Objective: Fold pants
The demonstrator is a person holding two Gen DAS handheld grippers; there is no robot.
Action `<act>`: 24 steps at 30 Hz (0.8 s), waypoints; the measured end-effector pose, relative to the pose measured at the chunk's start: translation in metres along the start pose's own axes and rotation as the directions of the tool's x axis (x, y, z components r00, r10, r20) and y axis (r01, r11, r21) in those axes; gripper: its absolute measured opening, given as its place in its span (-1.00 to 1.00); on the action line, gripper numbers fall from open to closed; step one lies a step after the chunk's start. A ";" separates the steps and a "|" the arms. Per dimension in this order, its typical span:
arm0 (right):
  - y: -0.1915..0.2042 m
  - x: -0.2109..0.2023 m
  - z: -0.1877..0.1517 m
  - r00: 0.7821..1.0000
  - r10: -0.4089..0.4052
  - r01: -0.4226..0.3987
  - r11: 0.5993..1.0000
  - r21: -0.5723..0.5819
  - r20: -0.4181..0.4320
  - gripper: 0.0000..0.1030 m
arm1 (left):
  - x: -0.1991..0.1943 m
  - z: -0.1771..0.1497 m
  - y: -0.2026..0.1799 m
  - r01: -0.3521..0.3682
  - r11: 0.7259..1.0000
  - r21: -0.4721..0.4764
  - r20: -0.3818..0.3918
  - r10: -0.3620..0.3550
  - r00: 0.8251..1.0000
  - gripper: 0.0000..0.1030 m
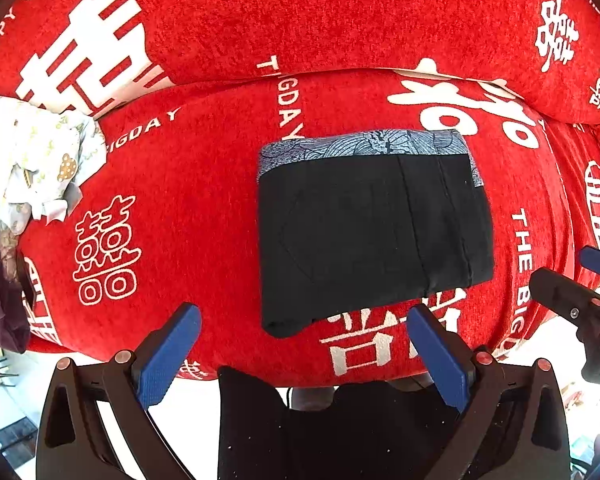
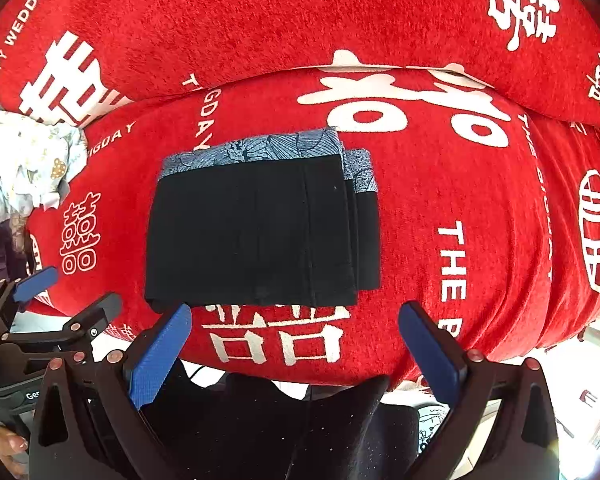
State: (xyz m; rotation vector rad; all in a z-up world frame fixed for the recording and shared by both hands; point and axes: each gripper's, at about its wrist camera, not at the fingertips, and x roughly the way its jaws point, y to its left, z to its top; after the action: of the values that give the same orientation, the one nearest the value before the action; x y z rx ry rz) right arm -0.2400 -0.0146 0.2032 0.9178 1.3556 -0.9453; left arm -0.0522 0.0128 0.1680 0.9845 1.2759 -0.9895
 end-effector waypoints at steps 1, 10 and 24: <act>0.002 -0.001 0.000 1.000 -0.005 0.005 1.000 -0.001 0.002 1.00 | 0.000 0.000 0.000 0.002 1.000 -0.002 -0.002 -0.002 1.000 1.00; 0.007 -0.001 0.002 1.000 -0.029 0.029 1.000 -0.012 -0.002 1.00 | -0.001 0.000 0.003 0.013 1.000 -0.009 -0.013 -0.014 1.000 1.00; 0.013 -0.005 -0.002 0.998 -0.058 0.059 0.998 -0.032 0.014 1.00 | -0.003 -0.003 0.003 0.016 1.000 -0.017 -0.009 -0.016 1.000 1.00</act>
State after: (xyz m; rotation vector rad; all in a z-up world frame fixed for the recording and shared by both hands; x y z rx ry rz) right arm -0.2280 -0.0081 0.2078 0.8499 1.3889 -0.9694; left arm -0.0500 0.0168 0.1708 0.9679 1.2998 -0.9856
